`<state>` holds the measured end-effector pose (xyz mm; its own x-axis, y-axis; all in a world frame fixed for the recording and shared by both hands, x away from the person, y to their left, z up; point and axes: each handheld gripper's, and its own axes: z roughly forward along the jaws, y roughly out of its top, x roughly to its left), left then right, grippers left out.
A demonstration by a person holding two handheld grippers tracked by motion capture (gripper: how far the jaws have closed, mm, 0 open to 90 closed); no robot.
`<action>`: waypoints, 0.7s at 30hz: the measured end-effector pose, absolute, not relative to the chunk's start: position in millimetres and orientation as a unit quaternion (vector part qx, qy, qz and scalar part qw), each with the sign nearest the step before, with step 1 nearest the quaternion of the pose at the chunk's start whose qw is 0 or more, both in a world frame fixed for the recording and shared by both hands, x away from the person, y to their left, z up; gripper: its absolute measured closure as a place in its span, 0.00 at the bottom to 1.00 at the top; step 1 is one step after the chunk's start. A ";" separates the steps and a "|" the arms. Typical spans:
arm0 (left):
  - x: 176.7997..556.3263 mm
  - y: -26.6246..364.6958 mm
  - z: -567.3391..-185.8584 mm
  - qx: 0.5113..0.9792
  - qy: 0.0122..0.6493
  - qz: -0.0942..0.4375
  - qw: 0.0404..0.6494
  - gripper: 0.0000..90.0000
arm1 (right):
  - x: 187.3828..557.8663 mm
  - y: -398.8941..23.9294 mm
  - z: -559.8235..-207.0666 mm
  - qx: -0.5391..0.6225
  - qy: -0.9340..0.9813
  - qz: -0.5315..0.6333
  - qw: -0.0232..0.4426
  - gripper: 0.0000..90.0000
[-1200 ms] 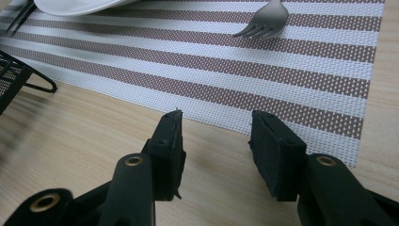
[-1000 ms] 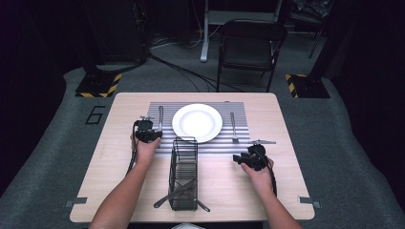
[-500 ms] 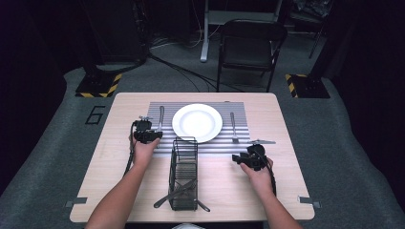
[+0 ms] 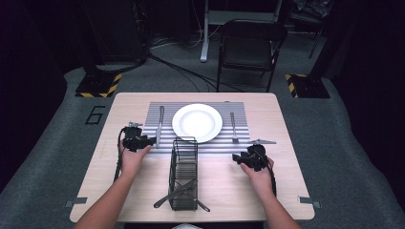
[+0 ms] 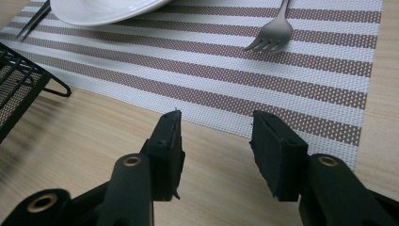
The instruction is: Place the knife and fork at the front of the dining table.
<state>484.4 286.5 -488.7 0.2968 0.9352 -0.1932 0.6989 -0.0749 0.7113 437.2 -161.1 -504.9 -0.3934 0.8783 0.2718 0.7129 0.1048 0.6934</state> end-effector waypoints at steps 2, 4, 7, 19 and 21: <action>480.5 291.0 -488.3 0.715 0.569 0.159 0.373 0.57 | 436.5 -160.7 -504.5 0.541 0.736 0.394 0.105 0.59; 475.7 295.6 -487.0 0.716 0.568 0.157 0.375 0.57 | 436.0 -161.0 -504.1 0.539 0.737 0.394 0.107 0.59; 469.3 300.9 -483.7 0.719 0.562 0.160 0.377 0.56 | 435.4 -161.6 -503.6 0.538 0.737 0.394 0.108 0.59; 434.6 317.5 -476.2 0.727 0.536 0.162 0.397 0.52 | 432.3 -159.0 -499.8 0.519 0.749 0.392 0.129 0.58; 429.8 318.9 -479.5 0.729 0.538 0.159 0.392 0.51 | 432.2 -159.2 -499.5 0.518 0.748 0.395 0.129 0.58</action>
